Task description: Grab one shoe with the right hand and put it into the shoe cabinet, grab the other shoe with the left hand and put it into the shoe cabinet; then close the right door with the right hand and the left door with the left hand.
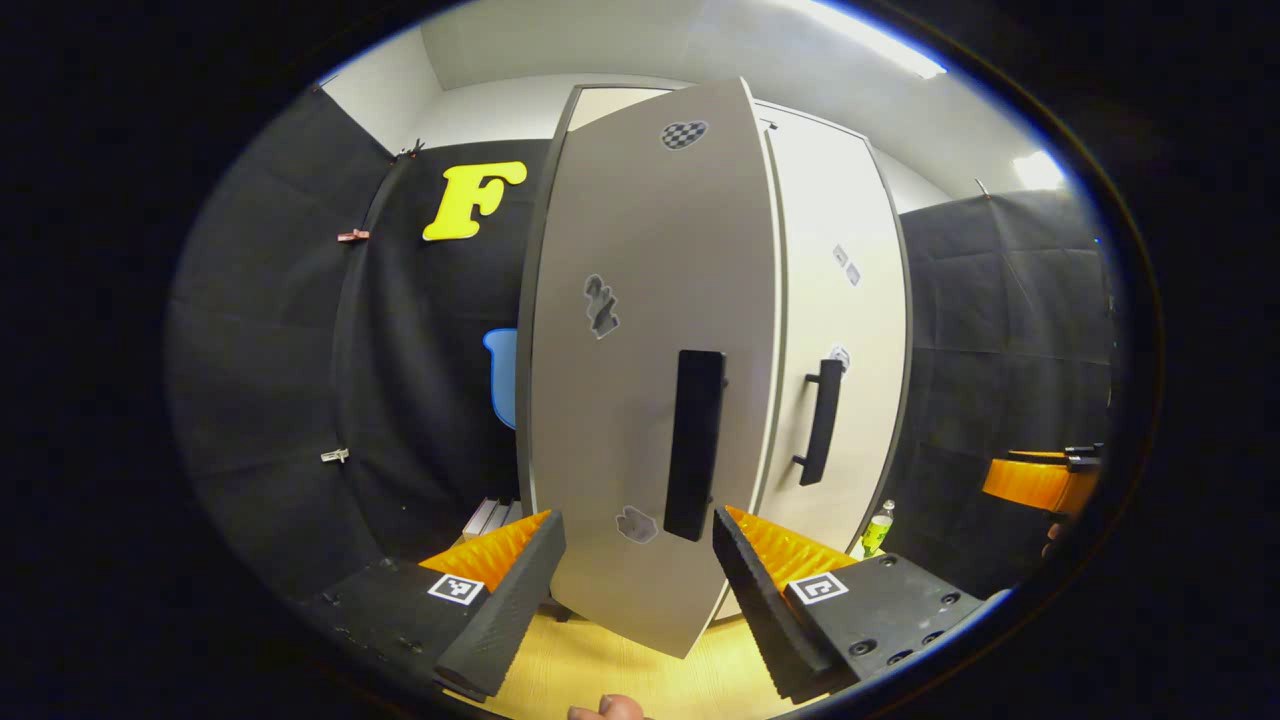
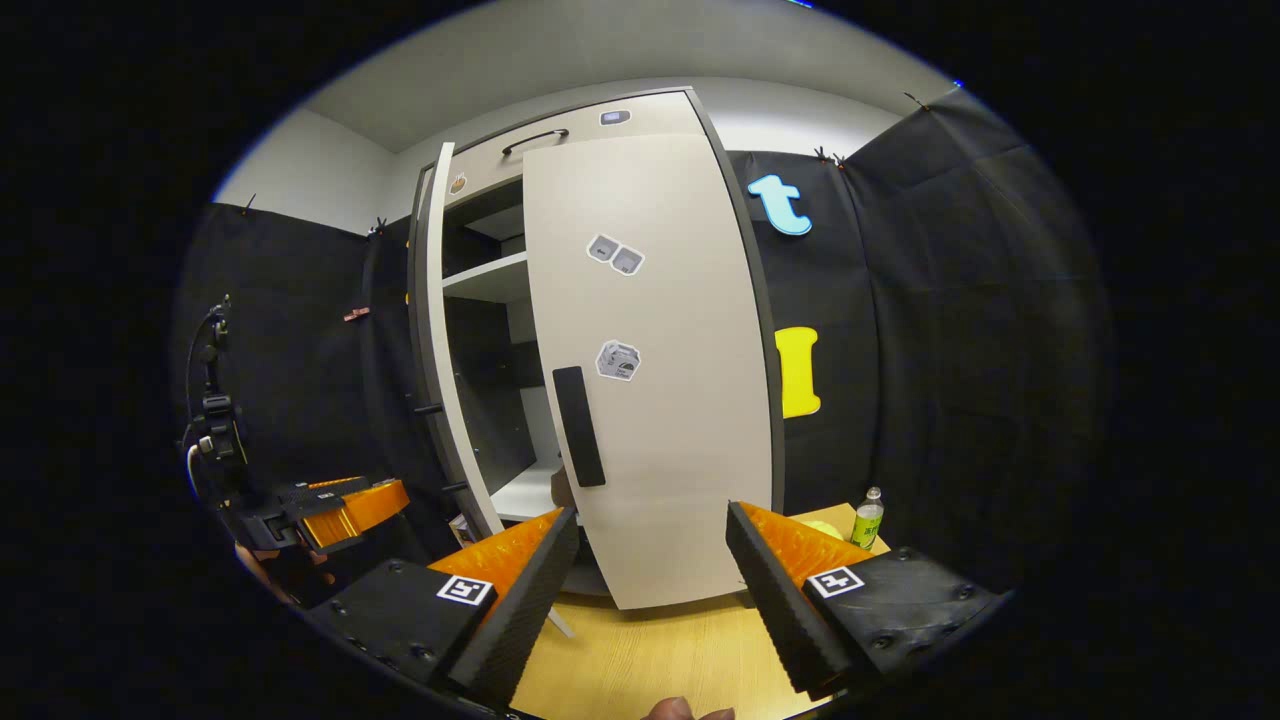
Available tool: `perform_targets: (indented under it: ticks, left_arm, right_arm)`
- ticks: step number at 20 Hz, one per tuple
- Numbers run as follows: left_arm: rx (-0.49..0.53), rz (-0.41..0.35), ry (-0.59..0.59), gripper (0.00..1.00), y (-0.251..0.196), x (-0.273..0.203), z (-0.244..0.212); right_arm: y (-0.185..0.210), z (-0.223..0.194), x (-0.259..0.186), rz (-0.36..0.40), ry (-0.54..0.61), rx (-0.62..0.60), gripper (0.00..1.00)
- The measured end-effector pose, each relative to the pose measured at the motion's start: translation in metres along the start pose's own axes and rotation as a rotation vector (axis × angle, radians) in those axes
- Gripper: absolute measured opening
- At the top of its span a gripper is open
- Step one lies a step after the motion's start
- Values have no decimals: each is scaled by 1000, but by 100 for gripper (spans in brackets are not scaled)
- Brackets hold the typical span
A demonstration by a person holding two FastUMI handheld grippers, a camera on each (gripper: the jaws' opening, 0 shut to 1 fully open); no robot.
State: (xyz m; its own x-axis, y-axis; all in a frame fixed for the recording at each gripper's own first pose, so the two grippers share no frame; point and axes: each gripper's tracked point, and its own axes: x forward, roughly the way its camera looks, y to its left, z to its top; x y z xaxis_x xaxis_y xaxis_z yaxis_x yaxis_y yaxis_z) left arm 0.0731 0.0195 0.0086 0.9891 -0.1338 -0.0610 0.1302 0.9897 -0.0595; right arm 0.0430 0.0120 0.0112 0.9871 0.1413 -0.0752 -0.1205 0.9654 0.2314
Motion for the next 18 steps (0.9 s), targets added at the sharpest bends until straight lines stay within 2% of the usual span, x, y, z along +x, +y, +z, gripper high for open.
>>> perform_targets:
  ticks: [3, 7, 8, 13, 18]
  left_arm:
    - [14, -5, -1, 92, -9, -10, -2]
    - [13, -8, 3, 92, -12, -21, -3]
    - [12, -6, 4, 95, -12, -25, -4]
    - [14, 53, -6, 95, 2, -38, 0]
    - [-12, 93, -24, 95, 8, -45, 0]
  right_arm:
    - [0, 3, 0, -35, -24, -43, 98]
    - [0, 7, 0, -84, -56, -126, 98]
    - [1, 7, 1, -89, -60, -139, 98]
    - [18, -1, 11, -79, -76, -183, 98]
    - [33, -1, 17, -34, -98, -239, 98]
